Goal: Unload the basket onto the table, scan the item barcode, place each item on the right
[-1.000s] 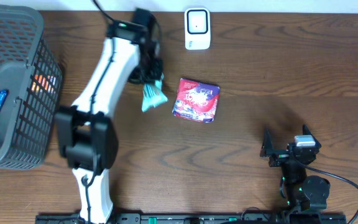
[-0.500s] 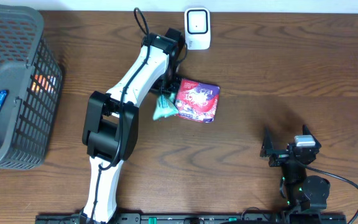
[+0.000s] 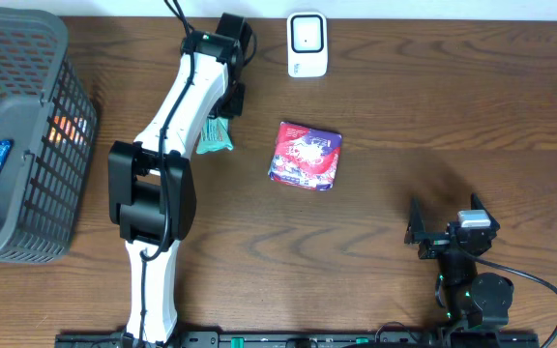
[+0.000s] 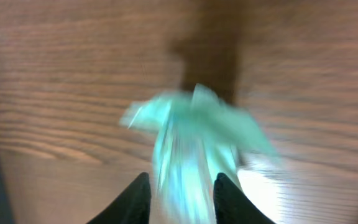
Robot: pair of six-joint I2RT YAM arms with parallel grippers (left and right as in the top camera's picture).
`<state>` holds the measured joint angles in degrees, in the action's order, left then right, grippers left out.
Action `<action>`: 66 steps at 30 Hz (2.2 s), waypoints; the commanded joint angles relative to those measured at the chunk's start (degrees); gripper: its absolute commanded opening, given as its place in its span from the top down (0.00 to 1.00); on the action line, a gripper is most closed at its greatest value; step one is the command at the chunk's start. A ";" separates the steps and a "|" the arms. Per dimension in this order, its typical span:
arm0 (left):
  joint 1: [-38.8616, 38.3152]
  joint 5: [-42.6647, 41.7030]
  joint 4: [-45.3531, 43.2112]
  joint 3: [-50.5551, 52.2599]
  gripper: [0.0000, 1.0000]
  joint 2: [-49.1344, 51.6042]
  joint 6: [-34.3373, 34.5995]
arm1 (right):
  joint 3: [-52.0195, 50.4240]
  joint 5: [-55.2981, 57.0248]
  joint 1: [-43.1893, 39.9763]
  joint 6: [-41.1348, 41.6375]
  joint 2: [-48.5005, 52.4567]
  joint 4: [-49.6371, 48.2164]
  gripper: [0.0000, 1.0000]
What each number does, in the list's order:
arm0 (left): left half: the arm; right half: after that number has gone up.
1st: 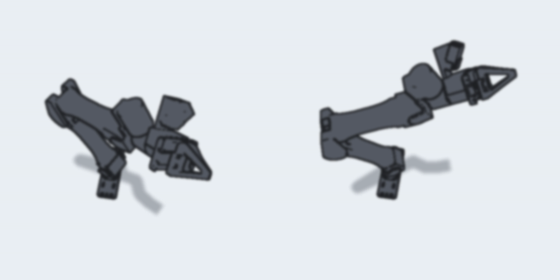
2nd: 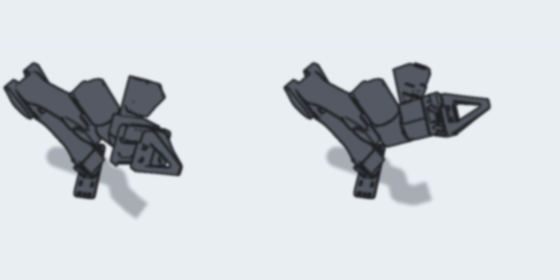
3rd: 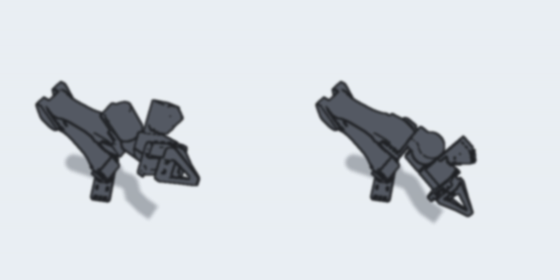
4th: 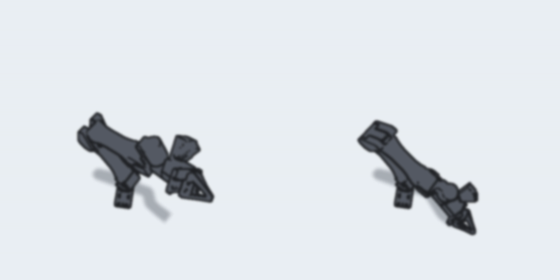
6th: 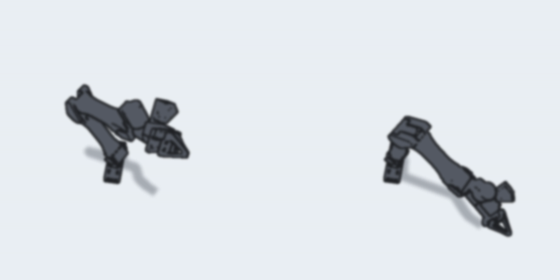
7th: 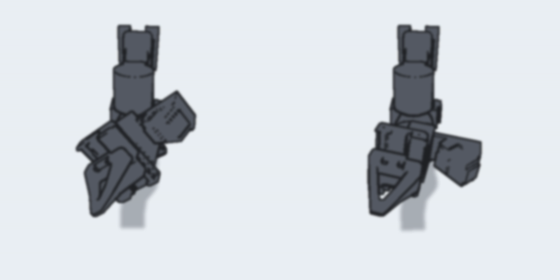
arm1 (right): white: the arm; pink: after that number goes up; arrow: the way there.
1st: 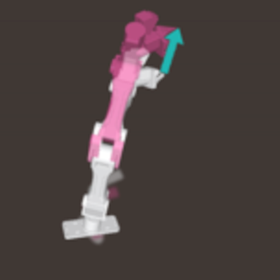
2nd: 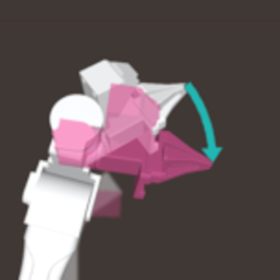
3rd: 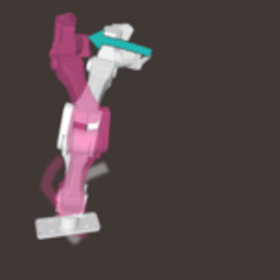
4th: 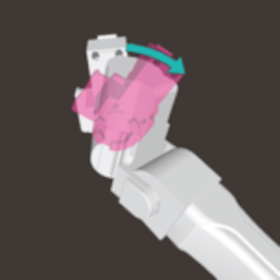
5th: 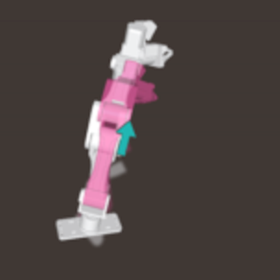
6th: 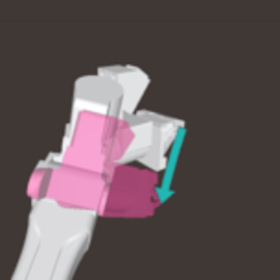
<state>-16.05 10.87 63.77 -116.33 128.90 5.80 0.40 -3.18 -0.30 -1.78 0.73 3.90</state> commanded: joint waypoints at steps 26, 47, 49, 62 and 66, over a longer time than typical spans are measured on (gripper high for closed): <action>-6.49 -23.58 3.63 9.22 0.34 -4.59 0.92 | -0.09 -0.13 0.17 -0.44 -0.24 0.20 0.01; -5.66 -38.73 -15.28 20.63 0.92 -4.59 2.86 | -0.09 -0.15 0.17 -0.46 -0.17 0.20 0.01; -4.83 -38.69 -17.46 20.63 0.93 -4.59 5.81 | -0.09 -0.15 0.17 -0.44 -0.15 0.20 0.01; -0.46 -47.98 -31.67 20.00 0.92 -4.61 17.97 | -0.09 -0.15 0.17 -0.46 -0.13 0.20 0.01; -1.99 -48.00 -29.77 20.00 0.93 -4.61 14.60 | -0.09 -0.15 0.17 -0.44 -0.11 0.17 0.01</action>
<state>-16.60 -34.44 33.28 -96.03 125.08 22.26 0.40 -3.20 -0.30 -1.78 0.73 3.90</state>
